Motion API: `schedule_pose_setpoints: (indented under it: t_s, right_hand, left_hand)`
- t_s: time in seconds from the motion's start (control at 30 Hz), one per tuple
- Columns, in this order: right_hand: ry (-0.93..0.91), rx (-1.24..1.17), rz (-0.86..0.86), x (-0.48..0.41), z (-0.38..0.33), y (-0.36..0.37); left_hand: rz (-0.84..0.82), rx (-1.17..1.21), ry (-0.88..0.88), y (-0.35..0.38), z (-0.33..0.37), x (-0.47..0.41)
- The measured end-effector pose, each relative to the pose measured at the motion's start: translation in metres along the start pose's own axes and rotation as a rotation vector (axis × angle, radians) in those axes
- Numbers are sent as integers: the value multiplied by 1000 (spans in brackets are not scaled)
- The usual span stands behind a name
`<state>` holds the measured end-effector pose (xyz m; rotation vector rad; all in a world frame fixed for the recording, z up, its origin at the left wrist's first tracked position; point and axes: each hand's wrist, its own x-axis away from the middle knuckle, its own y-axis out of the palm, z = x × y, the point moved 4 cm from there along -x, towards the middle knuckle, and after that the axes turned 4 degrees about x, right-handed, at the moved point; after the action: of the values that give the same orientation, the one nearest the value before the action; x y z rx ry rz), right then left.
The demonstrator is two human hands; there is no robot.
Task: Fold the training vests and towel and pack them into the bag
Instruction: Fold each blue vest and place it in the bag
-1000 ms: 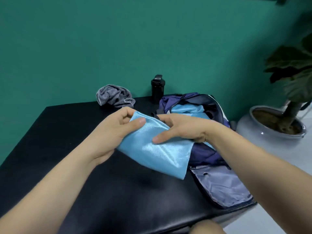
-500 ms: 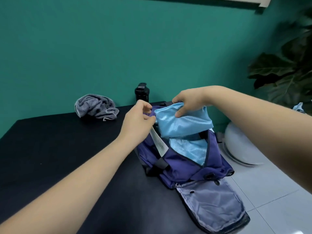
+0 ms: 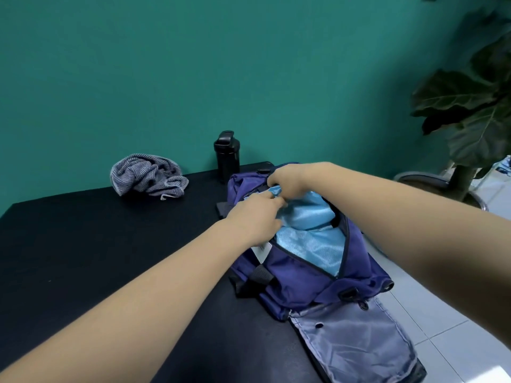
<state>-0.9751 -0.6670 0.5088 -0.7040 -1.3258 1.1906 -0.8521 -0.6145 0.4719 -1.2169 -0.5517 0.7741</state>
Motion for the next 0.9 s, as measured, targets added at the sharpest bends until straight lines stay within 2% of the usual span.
schedule_pose_setpoints:
  t_s: [0.1, 0.17, 0.2, 0.27, 0.33, 0.47, 0.57, 0.67, 0.8, 0.9]
  right_hand:
    - [-12, 126, 313, 10, -3, 10]
    - [-57, 164, 567, 28, -7, 20]
    - [-75, 132, 660, 38, -10, 29]
    - [-92, -33, 742, 55, -19, 54]
    - [-93, -175, 704, 64, -25, 78]
    - [-20, -153, 596, 49, -8, 102]
    - [83, -46, 349, 42, 8, 112]
    - [185, -91, 140, 47, 14, 119]
    - [160, -27, -4, 40, 20, 121]
    - [240, -119, -57, 34, 25, 122]
  left_hand:
    - [-71, -76, -17, 7, 0, -9]
    - [-41, -138, -13, 7, -1, -15]
    - [-28, -140, -15, 8, -1, -17]
    - [-55, -116, -39, 14, -2, -20]
    - [-126, -116, -81, 20, -2, -20]
    - [-175, -153, -76, 21, 4, -18]
    - [-267, -254, -40, 27, -1, -22]
    - [-341, -286, -22, 33, 0, -21]
    - [-396, -246, -109, 38, 8, -15]
    - [-388, -294, -143, 46, 1, -18]
